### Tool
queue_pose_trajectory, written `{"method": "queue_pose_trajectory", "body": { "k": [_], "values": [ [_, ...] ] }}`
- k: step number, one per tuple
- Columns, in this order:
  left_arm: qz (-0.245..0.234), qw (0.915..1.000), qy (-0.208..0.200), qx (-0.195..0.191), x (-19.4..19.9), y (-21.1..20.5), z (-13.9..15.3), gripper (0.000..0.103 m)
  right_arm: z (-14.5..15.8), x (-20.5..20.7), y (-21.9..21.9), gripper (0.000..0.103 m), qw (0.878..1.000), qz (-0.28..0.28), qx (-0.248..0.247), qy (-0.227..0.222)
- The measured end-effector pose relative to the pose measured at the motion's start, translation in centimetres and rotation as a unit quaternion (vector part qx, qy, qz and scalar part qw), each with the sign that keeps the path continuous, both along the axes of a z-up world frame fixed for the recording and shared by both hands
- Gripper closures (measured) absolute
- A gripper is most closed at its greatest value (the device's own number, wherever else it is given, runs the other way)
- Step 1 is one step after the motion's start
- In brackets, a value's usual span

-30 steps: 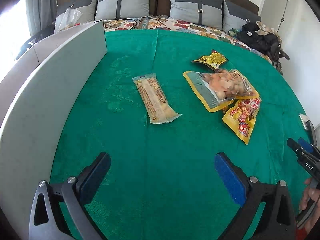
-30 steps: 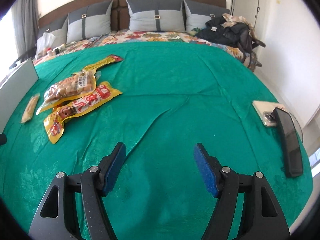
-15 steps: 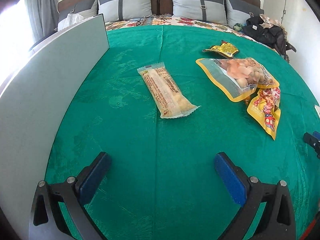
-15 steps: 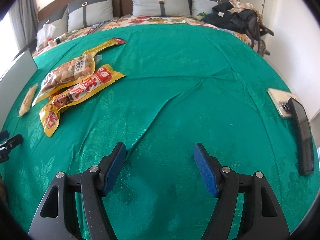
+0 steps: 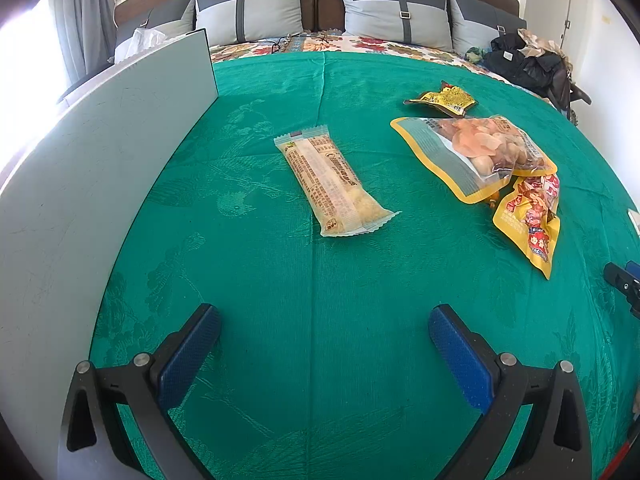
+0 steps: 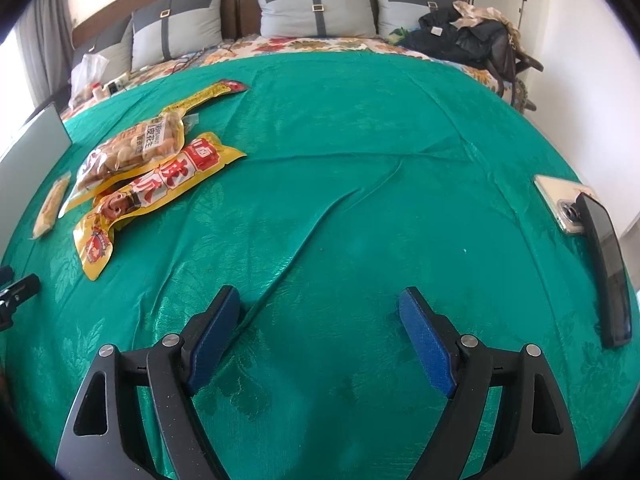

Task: Organize snacks
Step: 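Move both tools back over the bedspread toward the remaining snacks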

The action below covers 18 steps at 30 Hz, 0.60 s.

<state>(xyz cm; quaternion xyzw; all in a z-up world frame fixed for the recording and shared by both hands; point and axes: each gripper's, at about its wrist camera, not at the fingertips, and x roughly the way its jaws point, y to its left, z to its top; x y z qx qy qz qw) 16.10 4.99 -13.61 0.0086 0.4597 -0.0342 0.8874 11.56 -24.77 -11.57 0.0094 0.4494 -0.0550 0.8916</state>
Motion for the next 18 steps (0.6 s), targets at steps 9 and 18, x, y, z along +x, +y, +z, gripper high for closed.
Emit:
{"method": "queue_pose_trajectory", "body": {
  "k": [9, 18],
  "values": [
    [0.000, 1.0000, 0.000, 0.000, 0.01, 0.02, 0.00, 0.000, -0.02, 0.03, 0.02, 0.016, 1.000, 0.001, 0.000, 0.001],
    [0.000, 1.0000, 0.000, 0.000, -0.01, 0.01, -0.02, 0.000, -0.03, 0.03, 0.04, 0.015, 1.000, 0.001, 0.000, 0.001]
  ]
}}
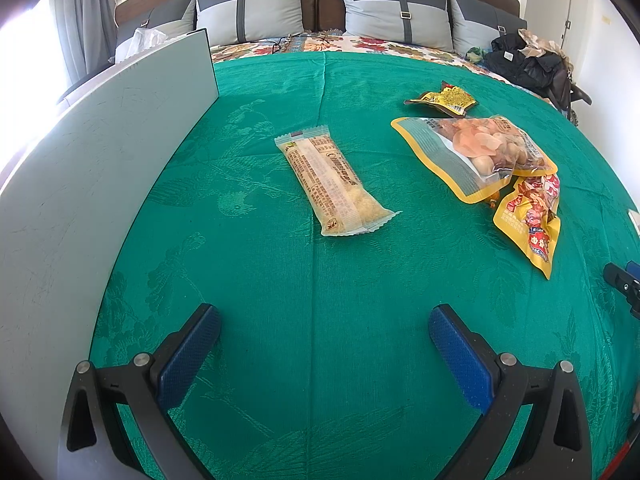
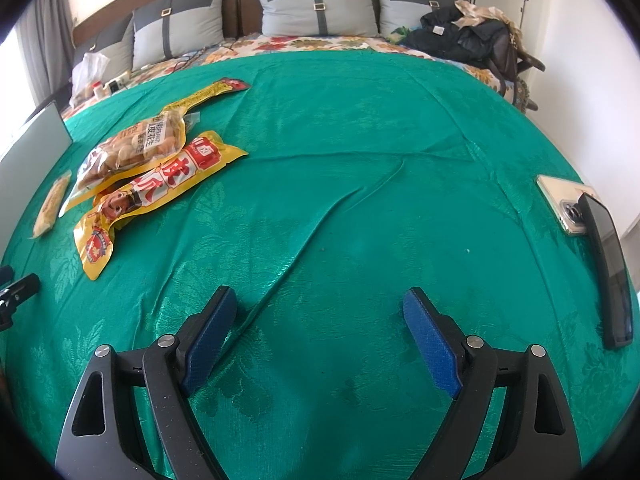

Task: Organize snacks

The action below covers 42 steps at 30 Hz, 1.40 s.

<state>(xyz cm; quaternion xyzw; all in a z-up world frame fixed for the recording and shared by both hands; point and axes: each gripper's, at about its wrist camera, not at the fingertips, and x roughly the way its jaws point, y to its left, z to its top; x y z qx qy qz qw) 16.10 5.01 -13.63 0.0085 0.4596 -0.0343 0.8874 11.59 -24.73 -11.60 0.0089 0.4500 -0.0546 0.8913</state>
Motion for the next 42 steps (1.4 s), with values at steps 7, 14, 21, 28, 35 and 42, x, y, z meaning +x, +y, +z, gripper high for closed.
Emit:
{"method": "queue_pose_trajectory", "body": {
  "k": [7, 14, 21, 28, 35, 42],
  "values": [
    [0.000, 1.0000, 0.000, 0.000, 0.0, 0.0, 0.0, 0.000, 0.0, 0.0, 0.0, 0.014, 1.000, 0.000, 0.000, 0.000],
    [0.000, 1.0000, 0.000, 0.000, 0.0, 0.0, 0.0, 0.000, 0.0, 0.0, 0.0, 0.014, 1.000, 0.000, 0.000, 0.000],
    [0.000, 1.0000, 0.000, 0.000, 0.0, 0.0, 0.0, 0.000, 0.0, 0.0, 0.0, 0.014, 1.000, 0.000, 0.000, 0.000],
    [0.000, 1.0000, 0.000, 0.000, 0.0, 0.0, 0.0, 0.000, 0.0, 0.0, 0.0, 0.014, 1.000, 0.000, 0.000, 0.000],
    [0.000, 1.0000, 0.002, 0.000, 0.0, 0.0, 0.0, 0.000, 0.0, 0.0, 0.0, 0.013, 1.000, -0.001, 0.000, 0.000],
    [0.007, 0.9971, 0.035, -0.067, 3.9, 1.7, 2.9, 0.000, -0.1, 0.0, 0.0, 0.013, 1.000, -0.001, 0.000, 0.000]
  ]
}}
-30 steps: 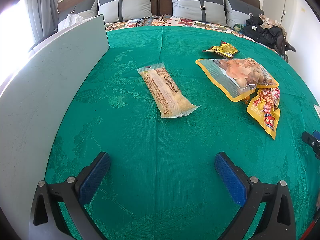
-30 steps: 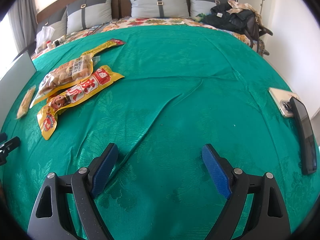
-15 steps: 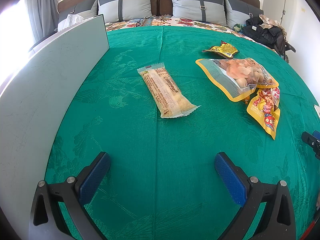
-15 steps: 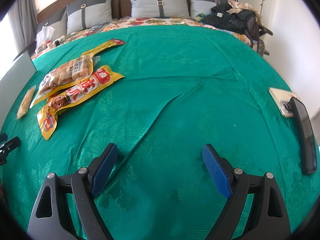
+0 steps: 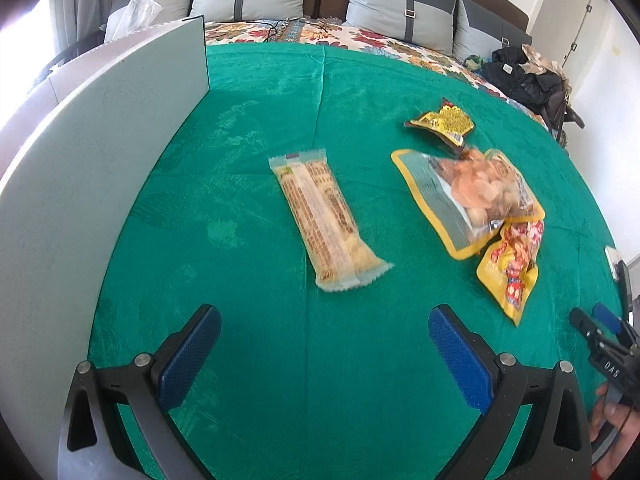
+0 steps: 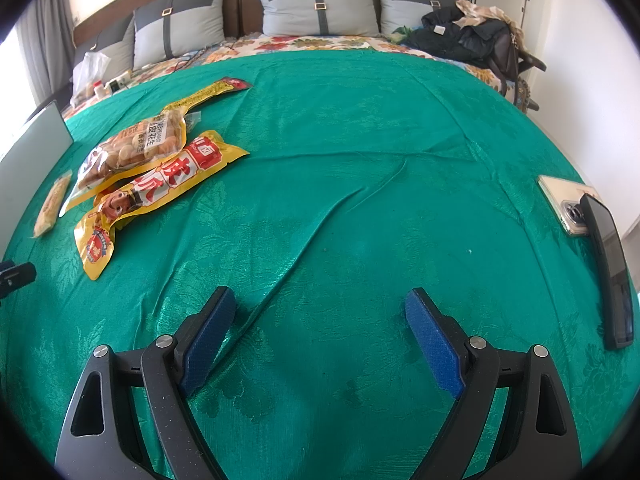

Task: Organize snacks

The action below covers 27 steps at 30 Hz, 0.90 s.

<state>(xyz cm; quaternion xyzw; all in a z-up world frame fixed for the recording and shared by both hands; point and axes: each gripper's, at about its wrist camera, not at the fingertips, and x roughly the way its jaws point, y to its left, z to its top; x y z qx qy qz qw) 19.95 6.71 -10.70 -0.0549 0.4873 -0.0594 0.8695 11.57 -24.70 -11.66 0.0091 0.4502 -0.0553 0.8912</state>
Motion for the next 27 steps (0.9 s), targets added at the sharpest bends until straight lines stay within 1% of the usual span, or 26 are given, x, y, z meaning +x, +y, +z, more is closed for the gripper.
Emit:
{"method": "queue_pose_trajectory", "body": {
  "k": [2, 5, 7, 8, 9, 10, 11, 12, 13, 16, 18, 22, 25, 26, 27],
  "values": [
    [0.009, 0.9999, -0.002, 0.010, 2.1, 0.0, 1.0, 0.000, 0.0, 0.0, 0.0, 0.012, 1.000, 0.001, 0.000, 0.000],
    [0.013, 0.9993, 0.022, 0.026, 5.1, -0.6, 0.5, 0.002, 0.0, -0.1, 0.1, 0.012, 1.000, 0.001, 0.001, 0.000],
    [0.011, 0.9983, 0.037, 0.044, 6.2, -1.1, -0.3, 0.010, 0.0, -0.1, 0.1, 0.012, 1.000, 0.001, 0.001, 0.000],
    [0.011, 0.9976, 0.044, 0.052, 6.6, -1.3, -0.8, 0.021, 0.0, -0.1, 0.1, 0.012, 1.000, 0.001, 0.001, 0.000],
    [0.012, 0.9969, 0.050, 0.059, 6.6, -1.3, -1.2, 0.037, 0.0, -0.1, 0.1, 0.012, 1.000, 0.001, 0.000, 0.000],
    [0.014, 0.9963, 0.036, 0.077, 6.2, -1.3, -1.2, 0.041, 0.0, -0.1, 0.1, 0.012, 1.000, 0.001, 0.000, 0.000],
    [0.007, 0.9968, 0.026, 0.075, 5.9, -1.3, -1.1, 0.060, 0.0, -0.1, 0.1, 0.012, 1.000, 0.001, 0.000, 0.000],
    [0.001, 0.9972, 0.021, 0.072, 5.5, -1.2, -1.1, 0.076, 0.0, -0.1, 0.1, 0.012, 1.000, 0.001, 0.001, 0.001],
    [-0.002, 0.9970, 0.021, 0.075, 5.2, -1.1, -1.1, 0.077, -0.1, -0.1, 0.1, 0.012, 1.000, 0.001, 0.001, 0.000],
    [-0.019, 0.9976, 0.026, 0.062, 3.4, -0.3, -1.0, 0.079, 0.0, -0.1, 0.1, 0.011, 1.000, 0.001, 0.001, 0.001],
    [-0.026, 0.9973, 0.025, 0.064, 1.6, 0.3, -0.8, 0.079, 0.0, -0.1, 0.1, 0.011, 1.000, 0.001, 0.001, 0.000],
    [-0.035, 0.9979, 0.022, 0.050, -2.5, 1.6, -0.3, 0.079, 0.0, -0.1, 0.1, 0.011, 1.000, 0.001, 0.000, 0.000],
    [-0.038, 0.9979, 0.016, 0.051, -4.7, 1.8, -0.4, 0.078, 0.0, -0.1, 0.1, 0.011, 1.000, 0.001, 0.000, 0.001],
    [-0.036, 0.9977, 0.012, 0.057, -5.2, 1.9, -0.6, 0.075, 0.0, -0.1, 0.0, 0.012, 1.000, 0.001, 0.000, 0.001],
    [-0.032, 0.9974, 0.011, 0.064, -5.4, 1.9, -0.9, 0.061, 0.0, -0.1, 0.0, 0.011, 1.000, 0.001, 0.000, 0.001]
  ]
}}
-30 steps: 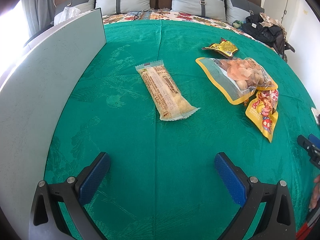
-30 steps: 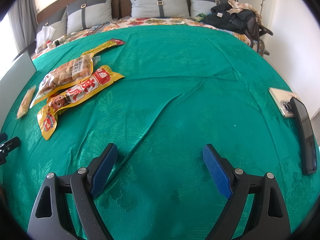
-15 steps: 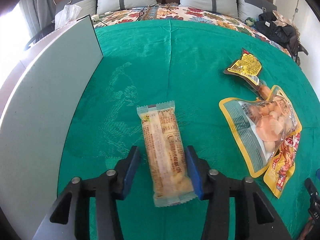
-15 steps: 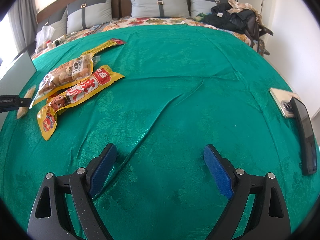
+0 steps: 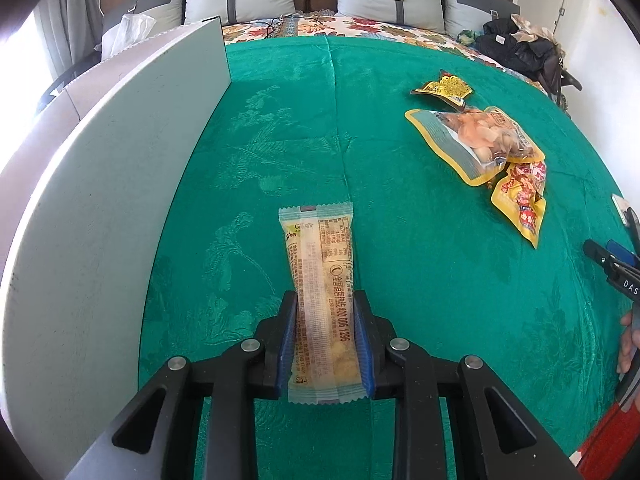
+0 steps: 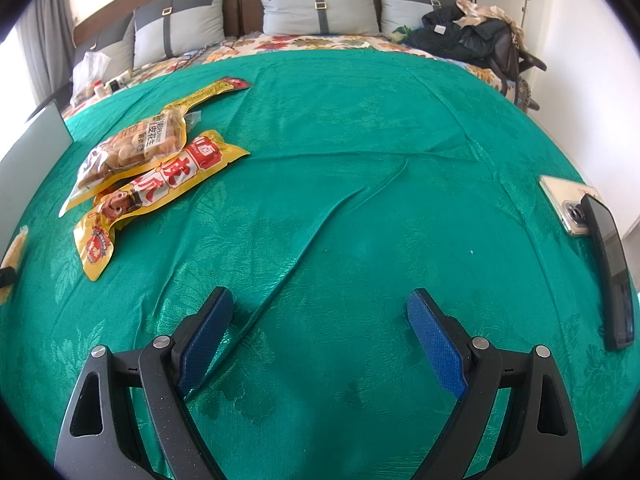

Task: Organize snacks

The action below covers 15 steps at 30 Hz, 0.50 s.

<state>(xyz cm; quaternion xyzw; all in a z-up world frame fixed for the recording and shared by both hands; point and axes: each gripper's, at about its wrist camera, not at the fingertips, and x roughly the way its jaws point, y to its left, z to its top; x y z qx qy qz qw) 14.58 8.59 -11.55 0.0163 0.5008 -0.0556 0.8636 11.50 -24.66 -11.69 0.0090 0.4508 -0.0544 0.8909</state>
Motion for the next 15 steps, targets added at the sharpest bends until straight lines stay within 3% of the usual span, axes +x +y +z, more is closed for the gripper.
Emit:
{"method": "queue_pose_trajectory", "body": {
  "k": [1, 2, 6, 9, 15],
  "values": [
    [0.006, 1.0000, 0.002, 0.007, 0.0, 0.1, -0.4, 0.049, 0.0, 0.0, 0.0, 0.011, 1.000, 0.000, 0.000, 0.000],
    [0.014, 0.9998, 0.004, 0.010, 0.2, 0.2, -0.9, 0.027, 0.0, 0.0, 0.0, 0.011, 1.000, 0.000, 0.000, 0.000],
    [0.044, 0.9986, -0.018, 0.022, 0.4, 0.9, -1.6, 0.006, 0.0, 0.0, 0.0, 0.011, 1.000, 0.000, 0.000, 0.000],
    [0.056, 0.9982, -0.019, 0.007, 0.7, 1.5, -2.1, 0.000, 0.0, 0.0, 0.0, 0.011, 1.000, 0.000, 0.000, 0.000],
    [0.053, 0.9979, -0.037, 0.008, 0.5, 1.7, -2.2, 0.000, 0.0, 0.0, 0.0, 0.011, 1.000, 0.000, 0.000, 0.000]
  ]
}}
